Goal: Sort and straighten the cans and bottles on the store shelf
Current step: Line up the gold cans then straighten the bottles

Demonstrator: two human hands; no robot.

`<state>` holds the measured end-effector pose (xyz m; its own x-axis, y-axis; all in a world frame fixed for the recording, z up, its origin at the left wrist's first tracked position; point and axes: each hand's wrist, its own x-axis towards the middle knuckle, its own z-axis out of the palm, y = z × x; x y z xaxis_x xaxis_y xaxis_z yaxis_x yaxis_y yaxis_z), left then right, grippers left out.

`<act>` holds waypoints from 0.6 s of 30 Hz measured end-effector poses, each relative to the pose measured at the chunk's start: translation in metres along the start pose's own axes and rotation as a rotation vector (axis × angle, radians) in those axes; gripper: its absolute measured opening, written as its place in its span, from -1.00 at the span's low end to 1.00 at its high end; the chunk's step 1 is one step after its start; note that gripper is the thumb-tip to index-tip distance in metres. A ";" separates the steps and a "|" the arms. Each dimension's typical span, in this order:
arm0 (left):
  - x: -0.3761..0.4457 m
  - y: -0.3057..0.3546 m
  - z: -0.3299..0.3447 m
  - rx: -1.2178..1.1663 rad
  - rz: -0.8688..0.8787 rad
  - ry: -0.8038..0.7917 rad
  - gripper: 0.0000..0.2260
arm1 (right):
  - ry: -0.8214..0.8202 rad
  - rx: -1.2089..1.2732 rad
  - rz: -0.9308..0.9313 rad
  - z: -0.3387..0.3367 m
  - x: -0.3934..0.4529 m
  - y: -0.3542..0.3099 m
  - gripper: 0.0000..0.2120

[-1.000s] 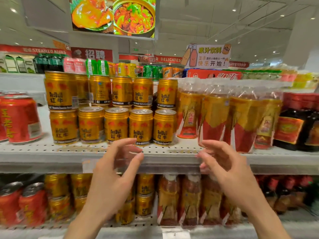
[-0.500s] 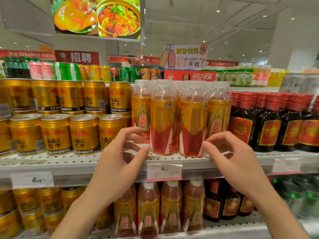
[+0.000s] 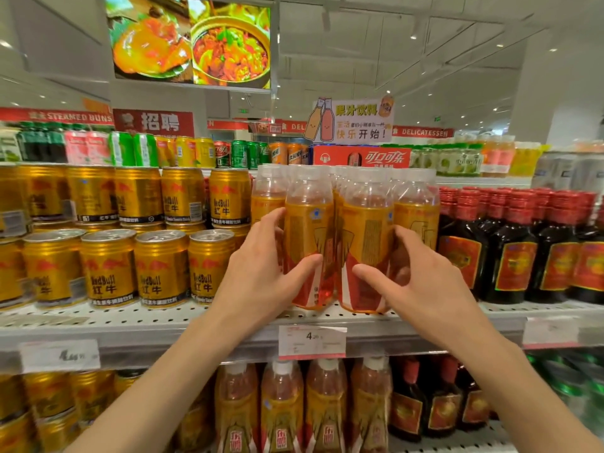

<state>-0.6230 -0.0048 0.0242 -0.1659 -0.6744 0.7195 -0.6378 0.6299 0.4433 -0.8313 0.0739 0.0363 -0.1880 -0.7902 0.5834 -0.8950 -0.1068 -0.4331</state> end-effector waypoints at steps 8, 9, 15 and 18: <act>0.013 0.012 -0.039 0.164 0.074 -0.056 -0.16 | -0.018 -0.002 -0.007 -0.002 0.002 -0.001 -0.18; 0.019 0.015 -0.042 0.151 0.090 -0.025 -0.15 | -0.016 -0.006 -0.008 -0.001 0.003 -0.001 -0.17; 0.049 0.015 -0.044 0.074 0.082 -0.095 -0.14 | -0.014 -0.015 -0.022 -0.001 0.002 0.000 -0.17; 0.050 0.009 -0.050 0.011 0.082 -0.129 -0.18 | -0.018 -0.012 -0.019 -0.001 0.002 0.000 -0.18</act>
<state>-0.5989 -0.0137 0.0912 -0.3127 -0.6652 0.6780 -0.6260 0.6812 0.3797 -0.8323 0.0735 0.0380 -0.1637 -0.7988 0.5788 -0.9031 -0.1148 -0.4139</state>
